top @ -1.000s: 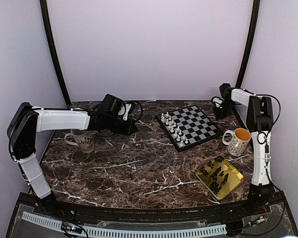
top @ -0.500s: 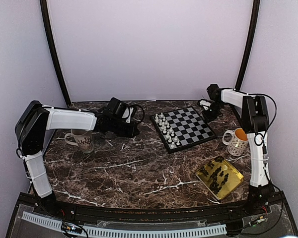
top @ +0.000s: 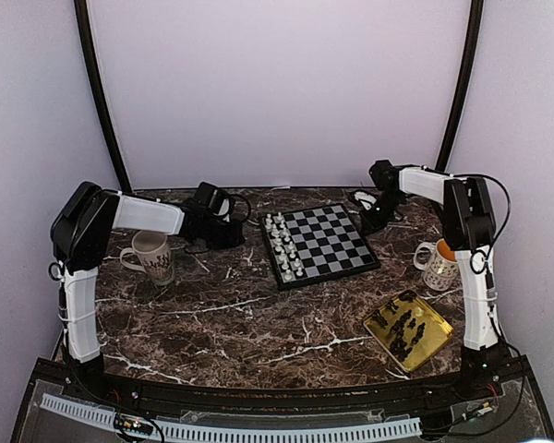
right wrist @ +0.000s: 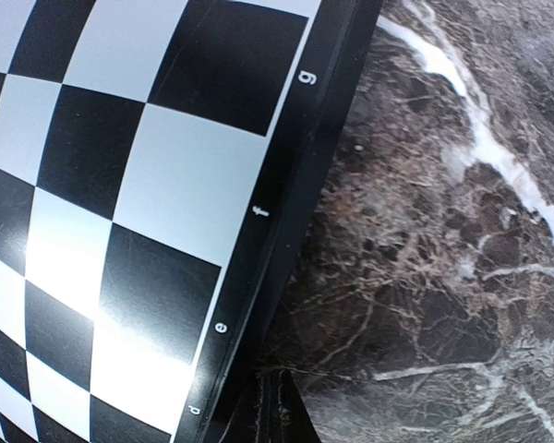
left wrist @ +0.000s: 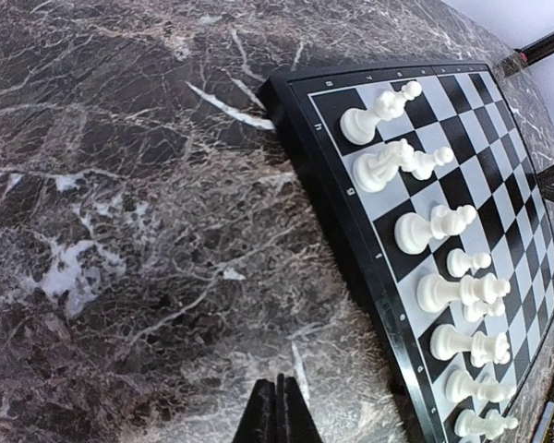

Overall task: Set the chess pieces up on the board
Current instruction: Move the chessboard to the center of the board.

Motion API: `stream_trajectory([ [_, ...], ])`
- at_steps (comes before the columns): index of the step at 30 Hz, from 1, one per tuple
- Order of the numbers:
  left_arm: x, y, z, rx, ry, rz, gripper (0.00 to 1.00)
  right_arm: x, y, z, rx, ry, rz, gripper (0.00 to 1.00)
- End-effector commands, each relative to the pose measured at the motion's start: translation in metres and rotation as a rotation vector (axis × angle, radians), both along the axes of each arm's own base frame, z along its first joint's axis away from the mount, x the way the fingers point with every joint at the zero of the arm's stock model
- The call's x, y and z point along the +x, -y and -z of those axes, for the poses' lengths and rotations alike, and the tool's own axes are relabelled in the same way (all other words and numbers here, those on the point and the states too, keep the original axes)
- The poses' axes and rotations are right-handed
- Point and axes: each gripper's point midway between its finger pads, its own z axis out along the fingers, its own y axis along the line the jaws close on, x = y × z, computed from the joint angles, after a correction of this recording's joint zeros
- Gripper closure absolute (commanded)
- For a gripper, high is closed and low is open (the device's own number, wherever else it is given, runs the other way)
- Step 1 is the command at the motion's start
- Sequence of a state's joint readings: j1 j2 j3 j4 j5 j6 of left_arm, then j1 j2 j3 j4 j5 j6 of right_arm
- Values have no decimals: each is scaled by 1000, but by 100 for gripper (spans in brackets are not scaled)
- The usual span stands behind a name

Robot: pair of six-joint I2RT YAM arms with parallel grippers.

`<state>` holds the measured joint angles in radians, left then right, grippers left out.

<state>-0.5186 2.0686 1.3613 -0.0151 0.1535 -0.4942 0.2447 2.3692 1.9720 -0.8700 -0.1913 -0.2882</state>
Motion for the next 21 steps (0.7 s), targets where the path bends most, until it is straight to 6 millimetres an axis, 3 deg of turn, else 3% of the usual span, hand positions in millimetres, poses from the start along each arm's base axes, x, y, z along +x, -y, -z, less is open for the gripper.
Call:
stream_trajectory([
  [1, 11, 10, -13, -59, 43, -10, 100, -29, -21, 14, 55, -111, -23, 98],
  [11, 21, 16, -3, -93, 17, -16, 100, -50, -54, 23, 94, -157, -86, 98],
  [21, 4, 2, 9, -53, -35, -41, 100, -75, -80, 35, 106, -199, -145, 98],
])
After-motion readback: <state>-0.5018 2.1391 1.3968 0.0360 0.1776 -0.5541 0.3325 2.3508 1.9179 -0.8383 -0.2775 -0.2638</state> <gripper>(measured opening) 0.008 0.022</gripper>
